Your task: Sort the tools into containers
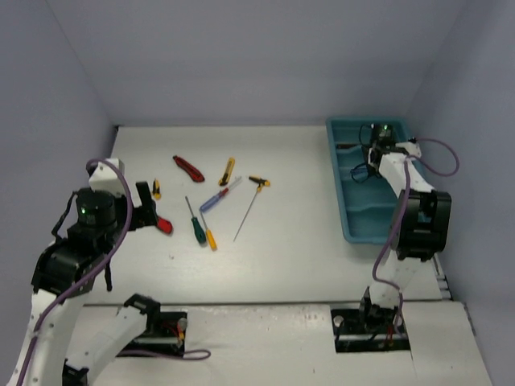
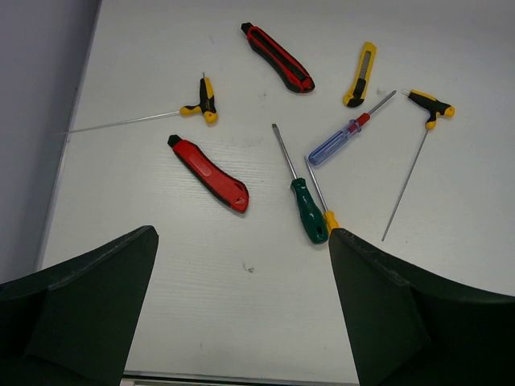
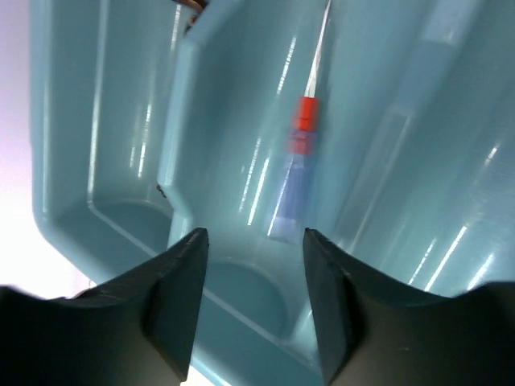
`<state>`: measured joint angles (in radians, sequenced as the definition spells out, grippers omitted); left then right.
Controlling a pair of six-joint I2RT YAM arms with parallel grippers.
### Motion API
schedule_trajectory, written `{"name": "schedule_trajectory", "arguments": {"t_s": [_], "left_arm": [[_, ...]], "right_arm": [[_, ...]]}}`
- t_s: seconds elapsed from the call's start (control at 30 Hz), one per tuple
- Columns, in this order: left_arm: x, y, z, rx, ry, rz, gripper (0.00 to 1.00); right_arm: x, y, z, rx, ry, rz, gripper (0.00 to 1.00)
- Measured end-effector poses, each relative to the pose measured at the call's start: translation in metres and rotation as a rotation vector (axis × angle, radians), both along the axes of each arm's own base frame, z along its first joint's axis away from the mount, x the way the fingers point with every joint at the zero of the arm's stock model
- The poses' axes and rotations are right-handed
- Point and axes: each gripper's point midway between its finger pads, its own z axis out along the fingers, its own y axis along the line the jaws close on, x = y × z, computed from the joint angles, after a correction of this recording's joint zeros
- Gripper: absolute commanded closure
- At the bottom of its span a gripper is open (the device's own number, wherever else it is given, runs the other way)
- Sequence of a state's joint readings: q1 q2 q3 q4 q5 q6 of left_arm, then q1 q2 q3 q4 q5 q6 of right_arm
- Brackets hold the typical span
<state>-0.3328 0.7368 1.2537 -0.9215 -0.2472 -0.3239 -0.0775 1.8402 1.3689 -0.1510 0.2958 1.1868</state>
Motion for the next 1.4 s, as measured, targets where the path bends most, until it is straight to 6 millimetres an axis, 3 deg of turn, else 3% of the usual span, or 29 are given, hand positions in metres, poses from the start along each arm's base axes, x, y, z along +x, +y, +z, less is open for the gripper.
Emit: {"name": "schedule_trajectory", "arguments": {"t_s": [0.07,0.3,0.4,0.53,0.6,0.7,0.83,1.0,1.17,1.4], "left_arm": [[0.000,0.000,0.000,0.000,0.002,0.000,0.15],[0.004,-0.003,-0.005,0.006,0.024,-0.007,0.14],[0.010,-0.006,-0.011,0.039,0.058,-0.040,0.15],[0.028,-0.026,-0.030,0.106,0.165,-0.173,0.21],[0.047,-0.042,-0.042,0.133,0.245,-0.262,0.23],[0.087,-0.068,-0.057,0.160,0.336,-0.370,0.23],[0.142,-0.098,-0.117,0.211,0.504,-0.478,0.26],[0.182,-0.118,-0.188,0.264,0.669,-0.562,0.29],[0.200,-0.128,-0.238,0.291,0.766,-0.605,0.33],[0.211,-0.138,-0.276,0.304,0.826,-0.630,0.49]], "right_arm": [[0.003,0.000,0.004,0.003,-0.010,0.006,0.43],[0.016,0.013,0.024,-0.035,-0.027,0.137,0.44],[0.015,0.038,0.039,-0.101,-0.026,0.262,0.43],[0.001,0.097,0.078,-0.195,-0.080,0.493,0.43],[-0.017,0.123,0.095,-0.221,-0.117,0.609,0.43],[-0.048,0.132,0.107,-0.244,-0.140,0.709,0.43],[-0.089,0.127,0.106,-0.270,-0.147,0.777,0.43],[-0.133,0.131,0.103,-0.275,-0.173,0.863,0.42],[-0.161,0.137,0.113,-0.281,-0.238,0.916,0.41],[-0.176,0.140,0.115,-0.280,-0.254,0.952,0.41]]}}
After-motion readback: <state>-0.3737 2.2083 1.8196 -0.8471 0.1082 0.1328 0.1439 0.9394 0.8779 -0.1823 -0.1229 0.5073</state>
